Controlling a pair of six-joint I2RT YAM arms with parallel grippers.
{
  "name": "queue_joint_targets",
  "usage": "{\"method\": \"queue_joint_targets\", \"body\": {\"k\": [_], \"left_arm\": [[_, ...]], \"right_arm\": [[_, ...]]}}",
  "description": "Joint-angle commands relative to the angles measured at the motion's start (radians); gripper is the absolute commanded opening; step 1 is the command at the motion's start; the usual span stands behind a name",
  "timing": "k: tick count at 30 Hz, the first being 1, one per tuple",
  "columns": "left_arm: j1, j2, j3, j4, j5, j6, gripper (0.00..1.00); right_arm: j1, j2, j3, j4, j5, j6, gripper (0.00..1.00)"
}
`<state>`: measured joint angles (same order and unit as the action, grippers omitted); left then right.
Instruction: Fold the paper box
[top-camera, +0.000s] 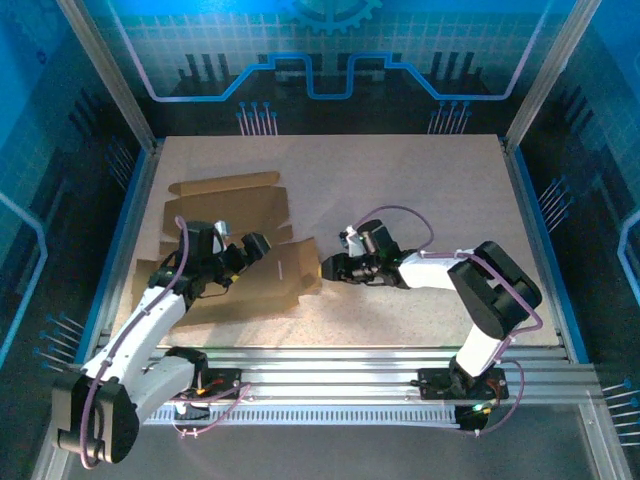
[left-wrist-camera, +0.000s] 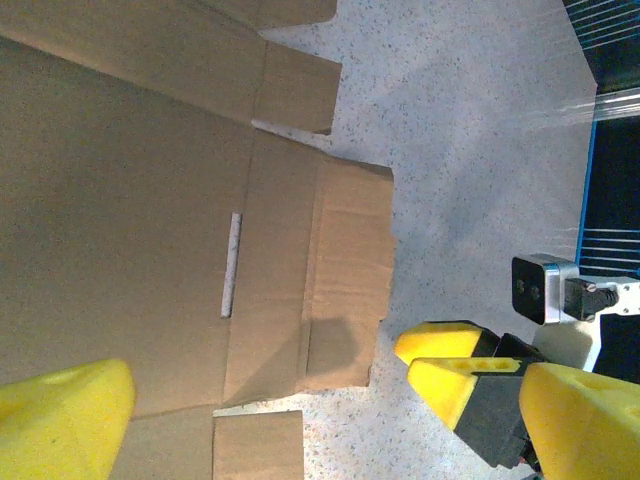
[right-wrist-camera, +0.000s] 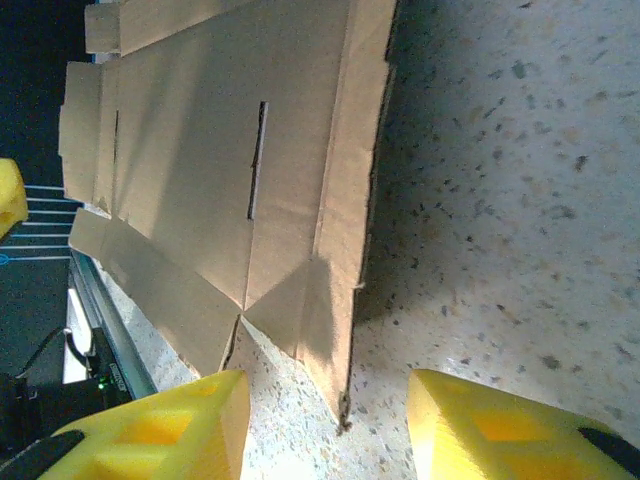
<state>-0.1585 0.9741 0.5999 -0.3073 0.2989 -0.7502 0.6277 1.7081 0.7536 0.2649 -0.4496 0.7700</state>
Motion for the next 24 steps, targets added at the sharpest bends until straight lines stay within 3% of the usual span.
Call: {"method": "queue_joint_targets", "body": {"k": [1, 24], "left_arm": [[-0.006, 0.004, 0.009, 0.036, 0.030, 0.055, 0.99], [-0.006, -0.055, -0.063, 0.111, 0.020, 0.047, 0.99]], "right_arm": [[0.038, 0.024, 0.042, 0.030, 0.052, 0.018, 0.47], [0.085, 0.059, 0.081, -0.021, 0.138, 0.033, 0.46]]}}
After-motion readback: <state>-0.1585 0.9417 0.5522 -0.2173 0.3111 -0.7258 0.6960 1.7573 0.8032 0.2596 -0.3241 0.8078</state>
